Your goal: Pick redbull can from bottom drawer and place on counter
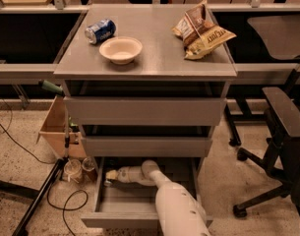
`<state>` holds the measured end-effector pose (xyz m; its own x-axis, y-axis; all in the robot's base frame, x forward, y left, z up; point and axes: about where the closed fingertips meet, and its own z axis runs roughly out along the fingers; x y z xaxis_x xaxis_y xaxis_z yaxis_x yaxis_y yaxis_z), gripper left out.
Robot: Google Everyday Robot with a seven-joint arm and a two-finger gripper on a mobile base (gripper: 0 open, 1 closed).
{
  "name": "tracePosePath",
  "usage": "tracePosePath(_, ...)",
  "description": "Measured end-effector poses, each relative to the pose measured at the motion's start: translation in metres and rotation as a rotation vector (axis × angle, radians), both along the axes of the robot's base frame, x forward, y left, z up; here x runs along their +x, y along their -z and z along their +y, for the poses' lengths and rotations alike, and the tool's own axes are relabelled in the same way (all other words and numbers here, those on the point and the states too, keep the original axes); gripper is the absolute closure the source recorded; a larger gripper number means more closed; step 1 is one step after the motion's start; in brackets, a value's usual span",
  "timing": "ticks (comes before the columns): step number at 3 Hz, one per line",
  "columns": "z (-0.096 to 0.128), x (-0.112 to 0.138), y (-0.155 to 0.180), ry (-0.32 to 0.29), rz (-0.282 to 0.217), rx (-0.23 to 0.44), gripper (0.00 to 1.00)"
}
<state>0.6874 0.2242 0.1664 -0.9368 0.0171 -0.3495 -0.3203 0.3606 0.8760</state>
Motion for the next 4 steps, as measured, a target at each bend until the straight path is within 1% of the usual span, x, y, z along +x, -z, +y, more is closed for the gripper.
tracePosePath(1, -0.003, 0.0, 0.0, 0.0, 0.0, 0.0, 1.0)
tracePosePath(2, 0.001, -0.008, -0.001, -0.026, 0.0, -0.013, 0.81)
tracePosePath(3, 0.003, -0.009, -0.003, -0.036, -0.006, -0.029, 0.58)
tracePosePath(4, 0.017, -0.02, -0.004, -0.069, 0.002, -0.039, 0.29)
